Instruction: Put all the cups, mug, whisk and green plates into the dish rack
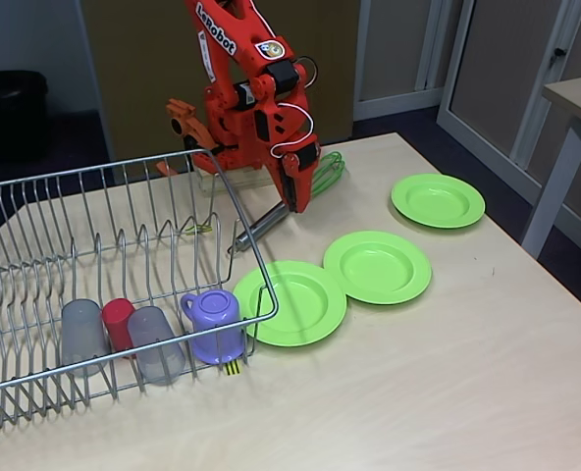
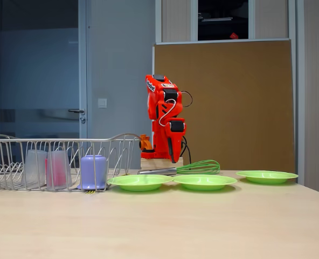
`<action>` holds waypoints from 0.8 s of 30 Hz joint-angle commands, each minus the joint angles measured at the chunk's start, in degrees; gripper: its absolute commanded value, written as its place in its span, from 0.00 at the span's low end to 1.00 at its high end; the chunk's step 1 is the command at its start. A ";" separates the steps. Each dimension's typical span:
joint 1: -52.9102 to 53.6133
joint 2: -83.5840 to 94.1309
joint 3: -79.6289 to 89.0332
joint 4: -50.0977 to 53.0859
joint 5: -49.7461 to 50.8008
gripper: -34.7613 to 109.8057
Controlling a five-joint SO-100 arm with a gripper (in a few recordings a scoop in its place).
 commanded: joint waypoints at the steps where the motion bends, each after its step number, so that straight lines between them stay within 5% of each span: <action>1: 1.49 0.79 -0.35 4.48 -7.12 0.28; 10: 6.94 1.41 0.26 7.03 -20.65 0.35; 24: 11.07 1.93 9.84 -4.31 -24.08 0.39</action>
